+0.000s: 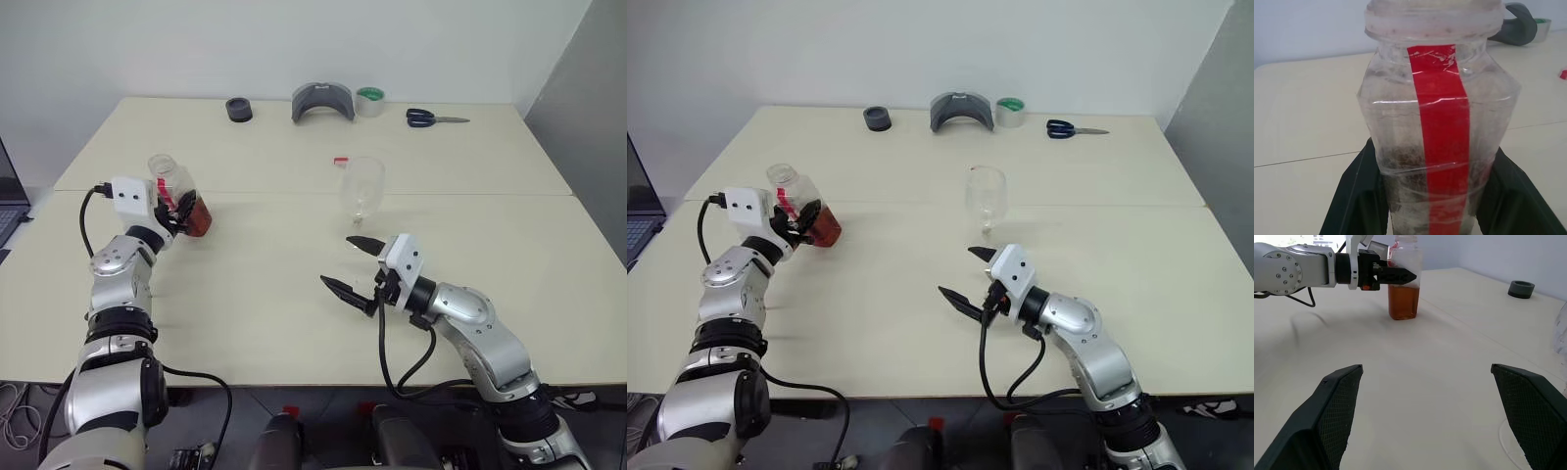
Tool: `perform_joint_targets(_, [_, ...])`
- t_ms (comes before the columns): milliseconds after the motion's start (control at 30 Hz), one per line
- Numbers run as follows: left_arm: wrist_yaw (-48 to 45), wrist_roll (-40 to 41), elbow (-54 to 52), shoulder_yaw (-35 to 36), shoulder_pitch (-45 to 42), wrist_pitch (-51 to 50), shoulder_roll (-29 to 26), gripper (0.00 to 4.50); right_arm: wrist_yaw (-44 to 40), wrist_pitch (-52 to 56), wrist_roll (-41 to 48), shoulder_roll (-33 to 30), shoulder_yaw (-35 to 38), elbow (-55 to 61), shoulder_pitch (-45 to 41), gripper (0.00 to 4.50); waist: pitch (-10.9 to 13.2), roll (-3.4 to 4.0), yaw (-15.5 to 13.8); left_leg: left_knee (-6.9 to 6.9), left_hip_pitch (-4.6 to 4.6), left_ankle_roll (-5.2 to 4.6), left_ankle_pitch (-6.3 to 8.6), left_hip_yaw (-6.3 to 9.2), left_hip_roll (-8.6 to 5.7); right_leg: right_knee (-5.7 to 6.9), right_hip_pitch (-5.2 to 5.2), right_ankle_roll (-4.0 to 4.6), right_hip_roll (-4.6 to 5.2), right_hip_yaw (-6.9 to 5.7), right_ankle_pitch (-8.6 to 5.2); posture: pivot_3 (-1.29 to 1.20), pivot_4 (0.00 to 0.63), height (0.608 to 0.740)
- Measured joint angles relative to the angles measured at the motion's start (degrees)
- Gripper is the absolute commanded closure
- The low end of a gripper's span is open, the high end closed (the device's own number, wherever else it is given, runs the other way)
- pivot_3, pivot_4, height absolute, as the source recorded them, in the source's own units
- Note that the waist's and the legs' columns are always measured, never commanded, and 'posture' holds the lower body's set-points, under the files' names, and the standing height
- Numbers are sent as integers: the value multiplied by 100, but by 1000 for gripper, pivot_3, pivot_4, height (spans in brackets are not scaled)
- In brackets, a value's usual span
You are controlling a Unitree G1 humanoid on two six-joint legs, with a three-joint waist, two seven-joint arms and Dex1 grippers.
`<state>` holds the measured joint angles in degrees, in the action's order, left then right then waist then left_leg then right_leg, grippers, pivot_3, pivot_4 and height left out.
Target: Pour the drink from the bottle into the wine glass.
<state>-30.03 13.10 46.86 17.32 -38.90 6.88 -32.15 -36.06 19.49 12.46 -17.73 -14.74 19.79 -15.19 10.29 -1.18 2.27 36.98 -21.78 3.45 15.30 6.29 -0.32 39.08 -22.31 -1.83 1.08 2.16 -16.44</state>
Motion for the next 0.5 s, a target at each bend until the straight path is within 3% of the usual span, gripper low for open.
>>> perform_joint_targets(267, [283,-12,-1751,-351,586,-902,447,2710,136,27,40,-31,282,154,103,0,0,0,-46,2,-5,0,0,4,-2,-1,0,0,4,1,0,0,150,740])
perform_joint_targets(500, [438,-269,-2710,-1049,451,-1514,768,2711,282,147,196,-254,707,560,542,0,2,-4,-56,2,-8,0,0,2,-3,-3,0,-1,3,2,0,0,150,740])
